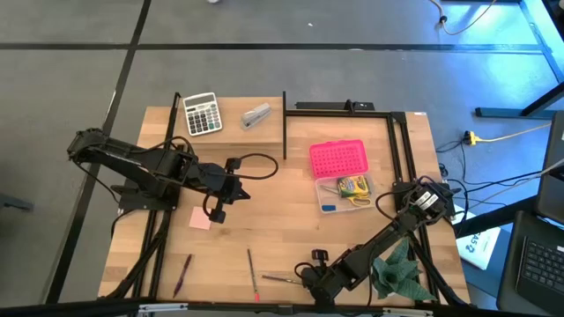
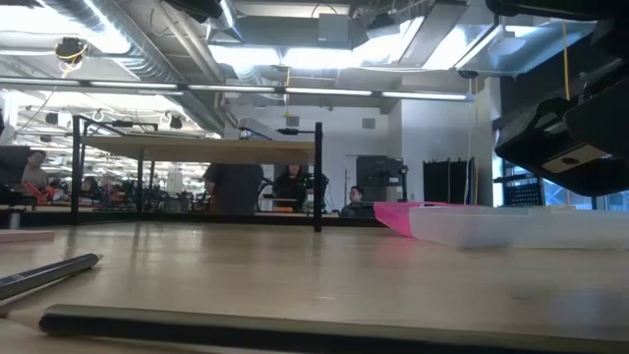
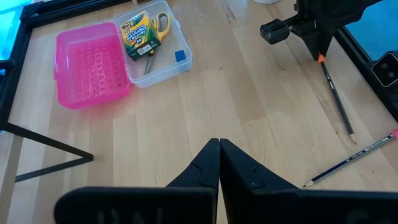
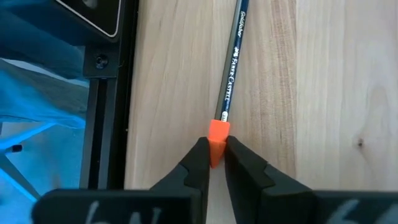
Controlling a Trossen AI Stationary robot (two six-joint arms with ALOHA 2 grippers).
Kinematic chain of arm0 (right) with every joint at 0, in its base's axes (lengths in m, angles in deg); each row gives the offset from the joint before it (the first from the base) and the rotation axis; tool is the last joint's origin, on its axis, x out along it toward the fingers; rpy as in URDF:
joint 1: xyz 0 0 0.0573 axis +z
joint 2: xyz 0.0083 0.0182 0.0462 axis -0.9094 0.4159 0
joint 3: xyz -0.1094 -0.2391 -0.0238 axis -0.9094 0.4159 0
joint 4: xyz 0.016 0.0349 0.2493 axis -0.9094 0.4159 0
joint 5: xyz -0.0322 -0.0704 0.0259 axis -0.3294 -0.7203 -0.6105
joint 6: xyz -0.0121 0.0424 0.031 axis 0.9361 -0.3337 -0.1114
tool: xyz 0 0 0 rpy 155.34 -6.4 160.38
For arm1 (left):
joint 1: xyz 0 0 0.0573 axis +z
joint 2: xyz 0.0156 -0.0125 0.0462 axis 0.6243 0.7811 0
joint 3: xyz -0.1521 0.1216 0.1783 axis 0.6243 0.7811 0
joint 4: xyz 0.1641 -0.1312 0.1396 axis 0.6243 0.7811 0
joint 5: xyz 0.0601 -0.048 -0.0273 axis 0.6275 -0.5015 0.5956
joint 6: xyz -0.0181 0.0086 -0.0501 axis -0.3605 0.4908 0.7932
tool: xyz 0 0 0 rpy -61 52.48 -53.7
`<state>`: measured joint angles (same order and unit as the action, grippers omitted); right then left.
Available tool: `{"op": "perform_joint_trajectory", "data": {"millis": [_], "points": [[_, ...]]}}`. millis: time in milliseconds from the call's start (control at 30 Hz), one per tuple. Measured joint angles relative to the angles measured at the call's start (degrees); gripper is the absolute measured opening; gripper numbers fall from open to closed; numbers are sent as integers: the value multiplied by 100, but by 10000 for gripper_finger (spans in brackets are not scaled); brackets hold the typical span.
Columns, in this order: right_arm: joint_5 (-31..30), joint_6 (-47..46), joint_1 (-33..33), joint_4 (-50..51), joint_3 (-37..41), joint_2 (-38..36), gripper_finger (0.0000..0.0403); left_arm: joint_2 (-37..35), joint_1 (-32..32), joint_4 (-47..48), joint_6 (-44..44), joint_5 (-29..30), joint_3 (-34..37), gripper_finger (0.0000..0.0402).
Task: Pack school essentials
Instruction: Put the orange pencil into the pink supply box
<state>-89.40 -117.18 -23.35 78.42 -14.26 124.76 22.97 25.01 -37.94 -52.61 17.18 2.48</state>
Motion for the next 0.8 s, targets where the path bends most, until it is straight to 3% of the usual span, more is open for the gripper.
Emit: {"op": "perform_joint_trajectory", "data": {"millis": [333, 633, 800], "points": [[369, -288, -201, -10, 0, -34, 43, 0, 0, 2, -2, 0, 0, 0], [330, -306, -450, 75, -50, -313, 43, 0, 0, 6, -2, 1, 0, 0], [505, -423, -593, 609, -52, -583, 43, 0, 0, 18, -1, 0, 0, 0]]}}
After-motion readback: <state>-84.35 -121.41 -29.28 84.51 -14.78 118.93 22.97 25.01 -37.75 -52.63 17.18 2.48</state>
